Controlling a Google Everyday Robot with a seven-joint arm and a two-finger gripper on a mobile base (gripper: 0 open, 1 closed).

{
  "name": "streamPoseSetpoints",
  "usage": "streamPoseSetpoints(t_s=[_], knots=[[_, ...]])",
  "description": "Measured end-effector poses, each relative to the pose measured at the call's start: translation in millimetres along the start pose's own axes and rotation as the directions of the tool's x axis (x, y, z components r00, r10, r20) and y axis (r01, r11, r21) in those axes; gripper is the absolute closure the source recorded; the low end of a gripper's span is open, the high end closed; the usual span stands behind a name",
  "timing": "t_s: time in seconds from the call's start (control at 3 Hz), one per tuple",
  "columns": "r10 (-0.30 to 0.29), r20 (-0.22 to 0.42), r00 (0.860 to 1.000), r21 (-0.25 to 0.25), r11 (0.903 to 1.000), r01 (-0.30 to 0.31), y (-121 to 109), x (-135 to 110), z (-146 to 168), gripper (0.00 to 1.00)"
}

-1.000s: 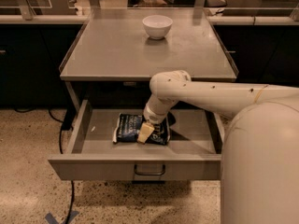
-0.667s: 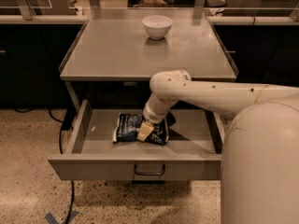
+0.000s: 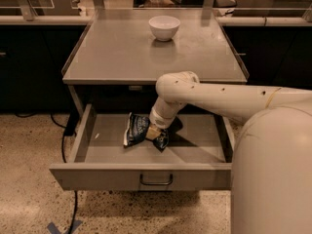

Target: Pick blue chip bag from top drawer and place on counter

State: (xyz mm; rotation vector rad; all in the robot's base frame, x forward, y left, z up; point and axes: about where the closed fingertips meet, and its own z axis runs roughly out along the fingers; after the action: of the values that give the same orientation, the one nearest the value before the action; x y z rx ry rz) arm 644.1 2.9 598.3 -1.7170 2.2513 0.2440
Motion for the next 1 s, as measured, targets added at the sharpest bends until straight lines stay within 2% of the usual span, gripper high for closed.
streamPoseSetpoints(t_s=[0.67, 1.0], knots=[[-0.003, -0.008, 1.000, 0.029, 0.9996, 0.003, 10.1, 4.1, -17.4, 1.00], [-0.005, -0.011, 1.000, 0.065, 0.9979, 0.006, 10.4, 1.9, -34.8, 1.00]])
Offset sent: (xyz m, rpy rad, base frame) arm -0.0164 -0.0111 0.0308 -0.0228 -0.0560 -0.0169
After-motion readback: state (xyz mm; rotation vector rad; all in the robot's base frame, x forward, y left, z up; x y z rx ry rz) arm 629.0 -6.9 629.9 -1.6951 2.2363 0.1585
